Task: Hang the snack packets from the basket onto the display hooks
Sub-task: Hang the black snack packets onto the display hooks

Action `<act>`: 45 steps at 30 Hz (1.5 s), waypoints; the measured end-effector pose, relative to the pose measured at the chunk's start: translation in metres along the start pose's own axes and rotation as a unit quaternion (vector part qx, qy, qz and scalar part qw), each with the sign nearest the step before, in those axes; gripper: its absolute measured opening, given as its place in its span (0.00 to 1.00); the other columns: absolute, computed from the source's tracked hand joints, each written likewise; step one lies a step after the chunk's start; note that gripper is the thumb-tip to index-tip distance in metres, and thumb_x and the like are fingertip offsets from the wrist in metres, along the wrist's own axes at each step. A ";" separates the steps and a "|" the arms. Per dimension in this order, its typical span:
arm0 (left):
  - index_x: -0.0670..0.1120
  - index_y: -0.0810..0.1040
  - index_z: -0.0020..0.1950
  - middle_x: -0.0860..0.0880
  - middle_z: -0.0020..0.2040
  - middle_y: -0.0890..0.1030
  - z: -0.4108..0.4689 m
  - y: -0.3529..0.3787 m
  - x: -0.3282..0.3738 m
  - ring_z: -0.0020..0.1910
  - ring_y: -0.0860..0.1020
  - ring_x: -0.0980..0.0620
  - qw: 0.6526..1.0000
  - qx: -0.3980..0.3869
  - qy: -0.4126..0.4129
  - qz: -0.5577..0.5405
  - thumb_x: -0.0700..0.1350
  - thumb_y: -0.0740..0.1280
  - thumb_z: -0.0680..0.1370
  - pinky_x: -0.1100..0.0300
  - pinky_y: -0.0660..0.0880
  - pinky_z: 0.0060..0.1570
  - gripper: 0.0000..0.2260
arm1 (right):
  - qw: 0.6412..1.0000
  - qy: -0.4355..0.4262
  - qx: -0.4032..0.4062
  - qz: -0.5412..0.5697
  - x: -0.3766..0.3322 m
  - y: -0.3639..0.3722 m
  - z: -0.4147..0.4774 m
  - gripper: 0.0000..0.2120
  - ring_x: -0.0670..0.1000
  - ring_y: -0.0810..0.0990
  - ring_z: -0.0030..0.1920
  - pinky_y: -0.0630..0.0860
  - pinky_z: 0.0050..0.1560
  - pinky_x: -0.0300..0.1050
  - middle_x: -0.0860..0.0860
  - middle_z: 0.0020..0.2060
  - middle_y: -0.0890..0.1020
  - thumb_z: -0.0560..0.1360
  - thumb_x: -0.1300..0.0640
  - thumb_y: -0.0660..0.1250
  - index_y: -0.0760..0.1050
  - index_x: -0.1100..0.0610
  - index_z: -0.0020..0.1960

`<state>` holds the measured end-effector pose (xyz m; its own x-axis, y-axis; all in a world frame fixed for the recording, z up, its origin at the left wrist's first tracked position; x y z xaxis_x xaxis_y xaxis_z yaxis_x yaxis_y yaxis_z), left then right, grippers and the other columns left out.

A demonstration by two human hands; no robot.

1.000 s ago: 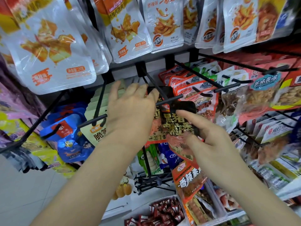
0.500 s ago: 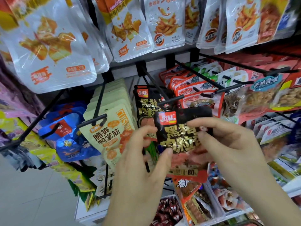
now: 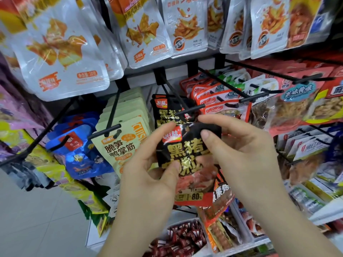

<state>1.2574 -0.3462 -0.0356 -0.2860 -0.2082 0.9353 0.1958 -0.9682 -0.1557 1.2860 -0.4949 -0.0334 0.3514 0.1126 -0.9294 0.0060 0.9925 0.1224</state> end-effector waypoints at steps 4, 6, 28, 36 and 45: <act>0.65 0.78 0.56 0.63 0.50 0.83 0.012 -0.002 0.007 0.44 0.80 0.64 0.999 0.030 0.025 0.028 0.33 0.68 0.76 0.60 0.81 0.44 0.25 | 0.999 -0.020 0.033 0.010 -0.002 0.010 0.014 0.13 0.52 0.83 0.37 0.80 0.30 0.40 0.53 0.39 0.84 0.74 0.67 0.70 0.82 0.49 0.46; 0.60 0.80 0.58 0.61 0.52 0.83 0.020 -0.003 0.008 0.50 0.80 0.65 0.997 0.050 0.050 0.035 0.38 0.70 0.75 0.65 0.78 0.50 0.18 | 0.999 -0.027 0.036 -0.003 -0.003 0.013 0.021 0.12 0.53 0.83 0.37 0.79 0.29 0.39 0.54 0.39 0.84 0.74 0.67 0.70 0.81 0.49 0.46; 0.59 0.83 0.48 0.65 0.30 0.79 0.044 0.001 0.007 0.27 0.74 0.63 0.981 0.115 0.044 0.149 0.43 0.71 0.75 0.73 0.66 0.30 0.10 | 0.975 -0.034 0.018 -0.220 0.004 0.006 0.027 0.12 0.41 0.80 0.41 0.74 0.40 0.35 0.42 0.43 0.82 0.75 0.61 0.67 0.79 0.46 0.54; 0.58 0.82 0.54 0.60 0.34 0.77 0.053 0.002 0.009 0.38 0.75 0.54 0.953 0.125 0.053 0.272 0.45 0.68 0.78 0.58 0.72 0.42 0.10 | 0.951 -0.049 -0.002 -0.306 0.003 0.001 0.002 0.17 0.39 0.76 0.49 0.72 0.46 0.34 0.38 0.51 0.77 0.76 0.59 0.63 0.77 0.47 0.62; 0.47 0.74 0.66 0.46 0.68 0.70 0.059 0.007 0.017 0.63 0.66 0.43 0.808 0.053 0.166 0.563 0.36 0.61 0.68 0.49 0.71 0.57 0.26 | 0.919 -0.005 -0.141 -0.368 0.024 0.028 0.012 0.29 0.41 0.62 0.71 0.56 0.65 0.30 0.42 0.73 0.63 0.79 0.61 0.60 0.56 0.48 0.77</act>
<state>1.3094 -0.3480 -0.0016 -0.1041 -0.9913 0.0805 0.5814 -0.1263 -0.8037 1.3057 -0.4647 -0.0483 0.3572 -0.5931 -0.7215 0.0031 0.7732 -0.6341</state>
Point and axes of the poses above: each hand's wrist, its own z-axis towards the middle knuckle, its own y-axis out of the palm, x = y × z, the point moved 5 cm from there along z, towards the middle knuckle
